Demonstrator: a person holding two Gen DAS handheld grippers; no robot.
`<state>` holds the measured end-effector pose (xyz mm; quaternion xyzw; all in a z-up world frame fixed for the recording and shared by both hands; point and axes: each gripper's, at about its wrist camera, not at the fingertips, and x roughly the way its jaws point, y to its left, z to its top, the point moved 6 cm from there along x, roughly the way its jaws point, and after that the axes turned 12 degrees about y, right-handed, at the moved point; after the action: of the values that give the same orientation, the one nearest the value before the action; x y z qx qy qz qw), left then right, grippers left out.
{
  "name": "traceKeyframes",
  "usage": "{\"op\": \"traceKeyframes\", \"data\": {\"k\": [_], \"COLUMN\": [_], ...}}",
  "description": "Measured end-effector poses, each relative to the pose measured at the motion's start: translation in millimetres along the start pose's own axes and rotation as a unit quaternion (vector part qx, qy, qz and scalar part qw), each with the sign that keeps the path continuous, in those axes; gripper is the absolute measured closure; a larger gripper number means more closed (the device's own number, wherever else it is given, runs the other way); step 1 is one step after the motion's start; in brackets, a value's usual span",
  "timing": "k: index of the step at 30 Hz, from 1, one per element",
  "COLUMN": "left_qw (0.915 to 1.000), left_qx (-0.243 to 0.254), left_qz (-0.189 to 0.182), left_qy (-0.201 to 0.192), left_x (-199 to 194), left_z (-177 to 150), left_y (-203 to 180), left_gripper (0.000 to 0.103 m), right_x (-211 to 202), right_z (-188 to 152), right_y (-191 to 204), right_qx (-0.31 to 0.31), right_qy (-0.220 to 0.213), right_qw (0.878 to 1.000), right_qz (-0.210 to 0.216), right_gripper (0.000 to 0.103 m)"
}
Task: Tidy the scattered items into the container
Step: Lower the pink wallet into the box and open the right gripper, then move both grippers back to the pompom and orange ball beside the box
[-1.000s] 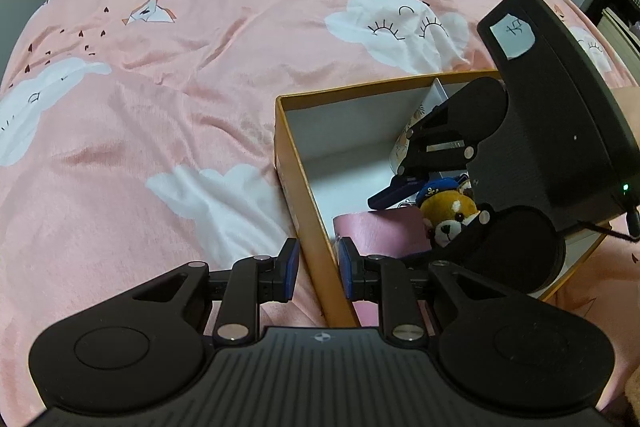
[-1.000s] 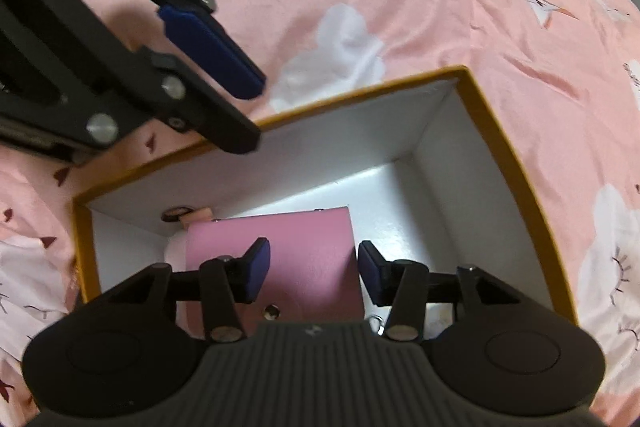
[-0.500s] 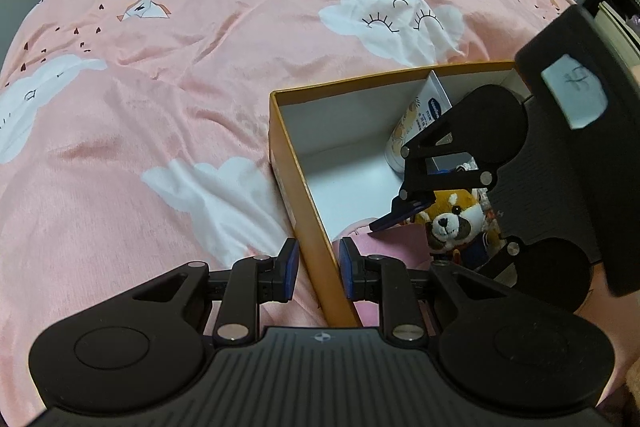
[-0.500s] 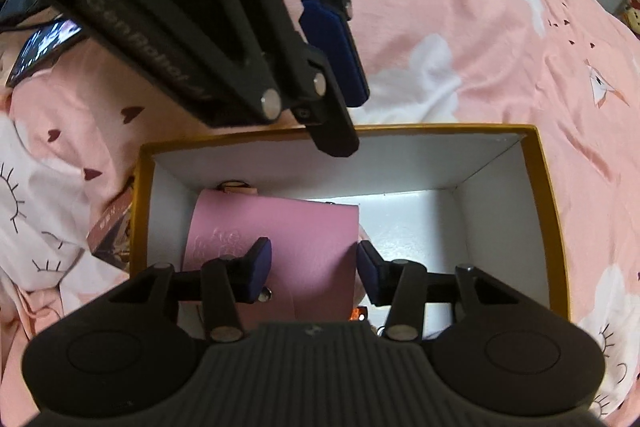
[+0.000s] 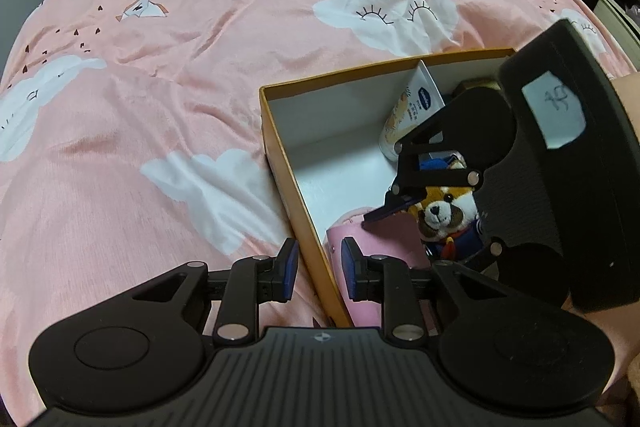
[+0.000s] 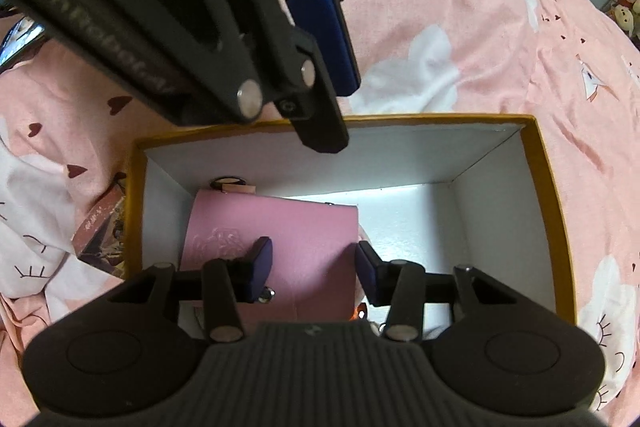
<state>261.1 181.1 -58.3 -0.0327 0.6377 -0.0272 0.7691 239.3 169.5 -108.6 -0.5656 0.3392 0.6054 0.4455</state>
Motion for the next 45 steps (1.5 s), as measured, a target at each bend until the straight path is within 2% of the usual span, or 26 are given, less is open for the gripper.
{"op": "traceKeyframes", "data": {"k": [9,14,21,27,33,35,36,41,45], "left_qw": [1.0000,0.9999,0.9999,0.9992,0.9967,0.9952,0.9945,0.9925,0.9939], "left_qx": [0.005,0.007,0.010,0.022,0.040,0.048,0.052,0.050,0.025], "left_qz": [0.007,0.008,0.014,0.027,0.046,0.053,0.054,0.051,0.032], "left_qy": [-0.003,-0.003,-0.002,-0.022,-0.055,-0.068,-0.074,-0.099,-0.103], "left_x": [-6,-7,-14,-28,-47,-54,-56,-68,-67], "left_z": [-8,-11,-19,-27,-36,-40,-42,-59,-76], "left_y": [-6,-9,-14,-21,-36,-43,-46,-61,-66], "left_gripper": [0.075,0.075,0.075,0.075,0.075,0.075,0.075,0.075,0.075], "right_x": [-12,-9,-6,-21,-53,-66,-75,-93,-108], "right_z": [-12,-21,-23,-29,-40,-43,-46,-56,-72], "right_y": [4,11,15,17,30,33,36,46,62], "right_qx": [0.011,0.016,0.037,0.067,0.123,0.144,0.158,0.221,0.262], "right_qy": [0.010,0.020,0.023,-0.004,-0.063,-0.082,-0.096,-0.155,-0.198], "right_qw": [1.000,1.000,0.999,0.997,0.986,0.980,0.976,0.952,0.933], "right_qz": [-0.024,-0.009,-0.008,-0.045,-0.094,-0.108,-0.115,-0.140,-0.149], "right_gripper": [0.056,0.072,0.072,0.072,0.063,0.056,0.053,0.027,0.024]}}
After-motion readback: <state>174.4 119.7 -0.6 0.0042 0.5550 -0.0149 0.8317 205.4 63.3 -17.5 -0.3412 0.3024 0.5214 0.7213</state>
